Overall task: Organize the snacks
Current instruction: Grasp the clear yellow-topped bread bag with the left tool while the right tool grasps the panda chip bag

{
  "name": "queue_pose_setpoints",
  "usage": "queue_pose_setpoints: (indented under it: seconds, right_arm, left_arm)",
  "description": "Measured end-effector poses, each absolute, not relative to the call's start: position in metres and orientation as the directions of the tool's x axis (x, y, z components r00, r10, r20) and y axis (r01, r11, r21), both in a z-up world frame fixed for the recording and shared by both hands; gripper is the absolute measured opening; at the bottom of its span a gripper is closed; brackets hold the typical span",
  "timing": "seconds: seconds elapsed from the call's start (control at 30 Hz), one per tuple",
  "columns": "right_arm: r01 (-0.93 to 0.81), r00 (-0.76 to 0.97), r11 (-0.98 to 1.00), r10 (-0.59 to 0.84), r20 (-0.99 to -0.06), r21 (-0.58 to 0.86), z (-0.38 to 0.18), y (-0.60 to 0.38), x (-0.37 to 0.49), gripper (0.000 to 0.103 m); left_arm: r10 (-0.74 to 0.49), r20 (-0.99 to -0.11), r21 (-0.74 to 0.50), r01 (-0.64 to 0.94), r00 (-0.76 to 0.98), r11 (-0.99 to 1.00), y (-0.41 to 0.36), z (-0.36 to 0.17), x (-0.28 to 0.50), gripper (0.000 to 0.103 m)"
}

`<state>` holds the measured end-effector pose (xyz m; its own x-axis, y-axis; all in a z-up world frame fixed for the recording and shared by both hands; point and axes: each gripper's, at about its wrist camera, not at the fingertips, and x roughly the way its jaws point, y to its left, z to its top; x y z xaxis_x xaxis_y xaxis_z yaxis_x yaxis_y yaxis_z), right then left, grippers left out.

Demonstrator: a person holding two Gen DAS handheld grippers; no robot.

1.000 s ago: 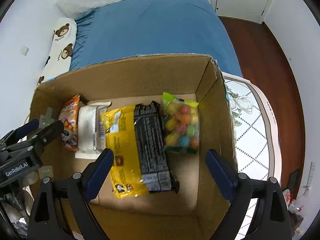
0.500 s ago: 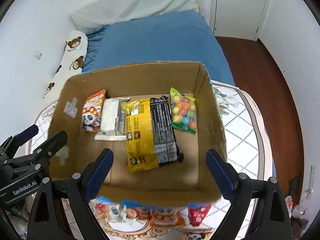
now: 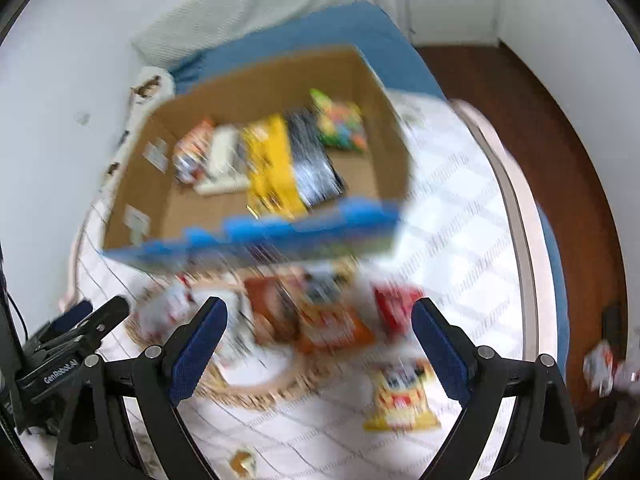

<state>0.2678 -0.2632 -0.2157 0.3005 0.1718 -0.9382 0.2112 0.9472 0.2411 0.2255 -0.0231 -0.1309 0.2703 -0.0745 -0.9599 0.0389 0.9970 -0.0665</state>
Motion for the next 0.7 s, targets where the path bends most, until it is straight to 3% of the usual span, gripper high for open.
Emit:
queue_pose_setpoints:
  seconds: [0.37,0.4,0.43,0.47,0.53,0.57,0.6,0.7]
  right_arm:
    - [0.345,0.045,0.925,0.153,-0.987,0.159,-0.341,-0.294,0.21,0.096]
    - [0.345,0.035,0.925,0.154,-0.987,0.157,-0.347,-0.293,0.208,0.095]
    - [0.344,0.03,0.926,0.155,-0.987,0.156,-0.351,-0.293,0.208,0.095]
    - [0.34,0.025,0.928,0.152,-0.988,0.151,-0.356,-0.292,0.207,0.093]
    - [0.323,0.013,0.936,0.146,-0.989,0.142,-0.362,-0.288,0.209,0.083]
    - [0.318,0.008,0.937,0.149,-0.989,0.144,-0.367,-0.288,0.212,0.065]
    - [0.31,0.0,0.941,0.146,-0.989,0.139,-0.37,-0.286,0.212,0.055]
    - [0.273,0.006,0.954,0.128,-0.992,0.125,-0.372,-0.275,0.207,0.053]
  left_arm:
    - [-0.018,-0.997,-0.017,0.01,0.074,1.0,-0.012,-0.231,0.216,0.101]
    - [-0.015,-0.998,-0.014,0.017,0.066,1.0,-0.013,-0.238,0.218,0.096]
    - [-0.004,-0.998,-0.002,0.021,0.058,1.0,-0.015,-0.244,0.219,0.077]
    - [-0.001,-0.999,0.0,0.022,0.049,1.0,-0.015,-0.249,0.22,0.052]
    - [0.002,-0.999,0.003,0.02,0.048,1.0,-0.014,-0.254,0.218,0.051]
    - [0.002,-0.998,0.004,0.022,0.055,1.0,-0.014,-0.253,0.216,0.05]
    - [0.006,-0.998,0.007,0.025,0.057,1.0,-0.013,-0.251,0.211,0.05]
    - [-0.007,-0.999,-0.005,0.041,0.034,0.999,-0.015,-0.251,0.188,0.05]
